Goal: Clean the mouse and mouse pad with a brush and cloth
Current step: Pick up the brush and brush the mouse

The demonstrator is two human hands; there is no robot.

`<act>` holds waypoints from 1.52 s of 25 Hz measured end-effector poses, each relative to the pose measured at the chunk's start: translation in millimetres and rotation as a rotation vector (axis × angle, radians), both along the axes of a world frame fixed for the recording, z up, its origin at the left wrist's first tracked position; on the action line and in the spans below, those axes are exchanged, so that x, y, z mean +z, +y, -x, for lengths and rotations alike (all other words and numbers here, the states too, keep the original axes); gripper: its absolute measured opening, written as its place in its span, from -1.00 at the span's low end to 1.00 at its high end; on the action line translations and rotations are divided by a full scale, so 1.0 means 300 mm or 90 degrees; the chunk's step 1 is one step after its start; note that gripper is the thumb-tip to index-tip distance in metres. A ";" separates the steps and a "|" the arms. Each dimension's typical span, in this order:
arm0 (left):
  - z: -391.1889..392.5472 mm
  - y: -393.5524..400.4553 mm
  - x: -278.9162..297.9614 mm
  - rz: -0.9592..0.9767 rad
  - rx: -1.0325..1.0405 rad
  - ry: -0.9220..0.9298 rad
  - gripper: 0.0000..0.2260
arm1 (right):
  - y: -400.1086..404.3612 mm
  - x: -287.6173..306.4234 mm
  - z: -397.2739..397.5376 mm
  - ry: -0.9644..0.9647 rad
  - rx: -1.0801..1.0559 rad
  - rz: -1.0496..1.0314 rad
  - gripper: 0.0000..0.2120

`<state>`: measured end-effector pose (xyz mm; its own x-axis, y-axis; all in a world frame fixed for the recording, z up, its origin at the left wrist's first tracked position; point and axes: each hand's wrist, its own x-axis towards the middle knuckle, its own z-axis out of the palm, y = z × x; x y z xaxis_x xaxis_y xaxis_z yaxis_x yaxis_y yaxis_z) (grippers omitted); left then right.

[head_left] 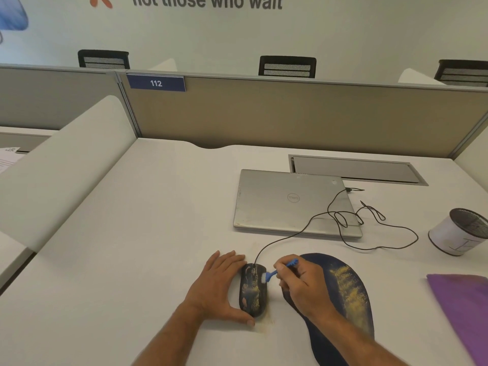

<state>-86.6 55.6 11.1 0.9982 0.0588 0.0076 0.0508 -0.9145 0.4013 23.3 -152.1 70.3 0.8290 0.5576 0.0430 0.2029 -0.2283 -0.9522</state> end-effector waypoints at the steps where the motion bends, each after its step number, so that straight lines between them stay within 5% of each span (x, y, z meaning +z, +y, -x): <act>1: 0.001 0.001 -0.003 -0.002 0.000 -0.003 0.14 | -0.004 -0.002 0.006 -0.013 0.000 0.012 -0.86; 20: 0.002 -0.002 -0.005 -0.005 0.000 -0.005 0.13 | -0.092 -0.044 0.078 -0.152 0.145 0.034 -0.87; 27: 0.002 0.001 -0.003 -0.001 0.000 -0.001 0.14 | -0.057 -0.035 0.007 -0.200 0.043 0.089 -0.84; 38: 0.000 0.003 -0.013 -0.011 0.000 -0.001 0.14 | -0.079 -0.024 0.013 -0.118 0.113 0.050 -0.89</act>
